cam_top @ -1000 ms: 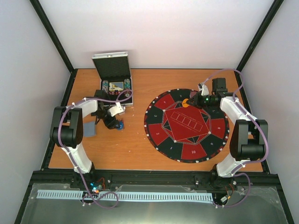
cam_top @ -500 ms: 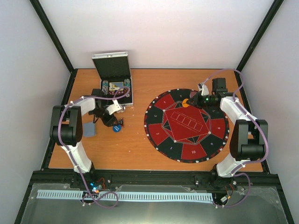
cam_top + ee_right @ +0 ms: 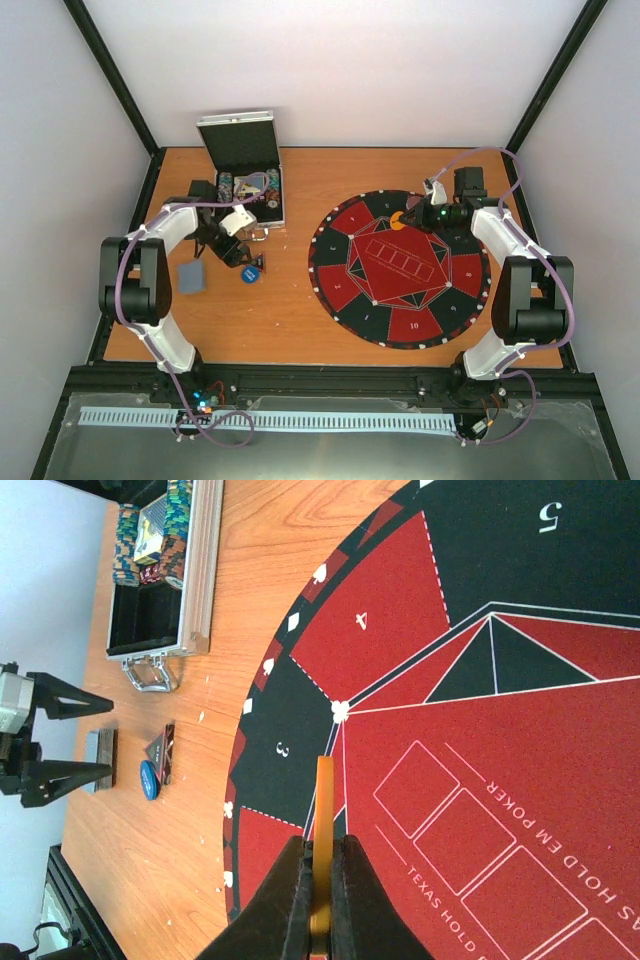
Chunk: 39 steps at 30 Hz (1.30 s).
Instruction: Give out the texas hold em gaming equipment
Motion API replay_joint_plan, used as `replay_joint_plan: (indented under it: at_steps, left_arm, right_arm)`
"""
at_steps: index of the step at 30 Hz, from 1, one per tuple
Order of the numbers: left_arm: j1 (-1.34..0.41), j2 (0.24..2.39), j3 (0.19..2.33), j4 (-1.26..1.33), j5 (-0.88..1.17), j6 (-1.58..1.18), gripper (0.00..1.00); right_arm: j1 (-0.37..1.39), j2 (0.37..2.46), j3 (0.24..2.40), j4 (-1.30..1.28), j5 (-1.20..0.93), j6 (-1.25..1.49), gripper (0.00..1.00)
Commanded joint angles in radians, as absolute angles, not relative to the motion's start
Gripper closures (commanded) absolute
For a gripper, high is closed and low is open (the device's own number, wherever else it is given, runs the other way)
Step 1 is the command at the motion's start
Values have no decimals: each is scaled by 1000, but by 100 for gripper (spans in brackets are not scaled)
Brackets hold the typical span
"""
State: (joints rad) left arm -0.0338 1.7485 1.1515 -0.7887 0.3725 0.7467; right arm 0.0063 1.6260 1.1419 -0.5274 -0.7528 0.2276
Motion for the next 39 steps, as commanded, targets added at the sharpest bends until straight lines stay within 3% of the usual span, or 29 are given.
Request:
replay_joint_plan:
  at_steps: [1,4,16,39]
  left_arm:
    - [-57,1697,1135,-879,296,600,7]
    - [-87,1670,1089,-891,294,548,0]
    - [-136,1663,986,-738,308,455,0]
    - [-238,1690,897,-630,83,344,10]
  right_arm:
    - [1,1625,1154,-527,-765,219,97]
    - [1,1629,1154,-521,-769,224,97]
    - [0,1618,1145,-508,-788,234,97]
    - [0,1628,1138,-498,-798,240,96]
